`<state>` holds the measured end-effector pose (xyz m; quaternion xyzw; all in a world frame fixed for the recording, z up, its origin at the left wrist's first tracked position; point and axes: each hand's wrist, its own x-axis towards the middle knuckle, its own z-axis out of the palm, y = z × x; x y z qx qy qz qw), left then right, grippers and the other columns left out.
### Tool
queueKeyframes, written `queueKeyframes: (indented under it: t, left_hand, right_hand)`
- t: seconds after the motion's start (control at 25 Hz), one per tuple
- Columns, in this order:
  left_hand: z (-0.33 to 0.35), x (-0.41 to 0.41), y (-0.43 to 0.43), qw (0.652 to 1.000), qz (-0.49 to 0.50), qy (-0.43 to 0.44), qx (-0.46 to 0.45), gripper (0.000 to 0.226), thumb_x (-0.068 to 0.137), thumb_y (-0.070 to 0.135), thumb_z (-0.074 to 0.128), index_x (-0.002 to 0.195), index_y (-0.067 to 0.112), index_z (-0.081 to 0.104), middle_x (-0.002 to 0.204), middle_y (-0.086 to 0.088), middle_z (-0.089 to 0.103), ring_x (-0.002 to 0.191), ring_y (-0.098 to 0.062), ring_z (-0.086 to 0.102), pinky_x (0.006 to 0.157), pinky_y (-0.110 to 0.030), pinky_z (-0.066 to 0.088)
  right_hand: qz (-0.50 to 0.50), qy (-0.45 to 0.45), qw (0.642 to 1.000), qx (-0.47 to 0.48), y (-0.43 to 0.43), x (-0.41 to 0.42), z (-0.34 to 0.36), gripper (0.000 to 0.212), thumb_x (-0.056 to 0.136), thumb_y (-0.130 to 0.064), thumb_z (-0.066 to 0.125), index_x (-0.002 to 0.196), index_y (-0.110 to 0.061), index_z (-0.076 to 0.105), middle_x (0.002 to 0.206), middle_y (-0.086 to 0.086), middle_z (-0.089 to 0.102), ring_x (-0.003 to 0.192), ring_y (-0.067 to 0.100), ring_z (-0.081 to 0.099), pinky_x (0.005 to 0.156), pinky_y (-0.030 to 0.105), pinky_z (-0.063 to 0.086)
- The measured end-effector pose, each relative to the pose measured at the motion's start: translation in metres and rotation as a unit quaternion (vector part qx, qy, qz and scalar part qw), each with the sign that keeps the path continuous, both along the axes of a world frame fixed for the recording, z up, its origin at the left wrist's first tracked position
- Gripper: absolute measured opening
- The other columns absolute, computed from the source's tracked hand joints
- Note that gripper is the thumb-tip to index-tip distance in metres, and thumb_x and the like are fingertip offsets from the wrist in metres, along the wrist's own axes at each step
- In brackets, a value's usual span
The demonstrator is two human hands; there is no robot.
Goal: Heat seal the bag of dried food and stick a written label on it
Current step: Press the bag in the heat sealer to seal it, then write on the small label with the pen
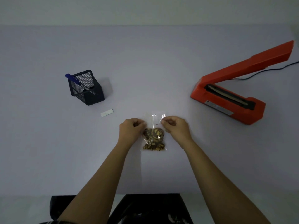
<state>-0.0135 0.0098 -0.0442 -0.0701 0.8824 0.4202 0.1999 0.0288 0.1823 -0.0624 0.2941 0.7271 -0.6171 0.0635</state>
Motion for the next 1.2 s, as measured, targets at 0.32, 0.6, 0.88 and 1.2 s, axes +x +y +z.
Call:
queueKeyframes:
  t: [0.32, 0.6, 0.88, 1.2]
  left_hand:
    - [-0.001, 0.003, 0.007, 0.999, 0.039, 0.026, -0.020, 0.010, 0.079, 0.024, 0.071, 0.084, 0.015, 0.070, 0.077, 0.005, 0.066, 0.071, -0.005, 0.058, 0.058, -0.006, 0.036]
    - [0.003, 0.008, 0.011, 0.997, 0.046, 0.049, -0.046, 0.021, 0.082, 0.028, 0.064, 0.097, 0.013, 0.066, 0.077, 0.006, 0.062, 0.077, -0.013, 0.060, 0.068, -0.017, 0.043]
    - [0.031, 0.002, -0.023, 0.984, 0.122, 0.129, -0.005, 0.020, 0.088, 0.026, 0.059, 0.097, 0.011, 0.067, 0.080, 0.003, 0.064, 0.075, -0.011, 0.060, 0.064, -0.011, 0.040]
    - [0.049, -0.047, -0.130, 0.953, 0.275, 0.106, 0.069, 0.073, 0.081, 0.029, 0.071, 0.141, 0.011, 0.032, 0.139, -0.007, 0.046, 0.119, -0.019, 0.050, 0.094, -0.028, 0.043]
  right_hand:
    - [0.023, 0.029, 0.992, 0.120, 0.002, -0.004, 0.000, 0.015, 0.079, -0.015, 0.072, 0.091, -0.007, 0.068, 0.079, 0.000, 0.065, 0.068, -0.003, 0.057, 0.061, 0.000, 0.043]
    - [0.063, 0.009, 0.990, 0.129, 0.005, -0.012, 0.007, 0.024, 0.080, -0.024, 0.071, 0.100, -0.012, 0.066, 0.080, -0.005, 0.064, 0.070, -0.001, 0.057, 0.068, 0.008, 0.046]
    - [0.017, 0.128, 0.960, 0.249, -0.005, -0.042, 0.040, 0.018, 0.086, -0.017, 0.059, 0.102, -0.010, 0.064, 0.094, 0.006, 0.066, 0.079, 0.013, 0.059, 0.074, 0.024, 0.050]
    - [0.272, 0.242, 0.909, 0.203, -0.115, -0.149, 0.086, 0.023, 0.089, -0.020, 0.058, 0.111, -0.013, 0.064, 0.103, 0.004, 0.065, 0.085, 0.011, 0.060, 0.084, 0.029, 0.052]
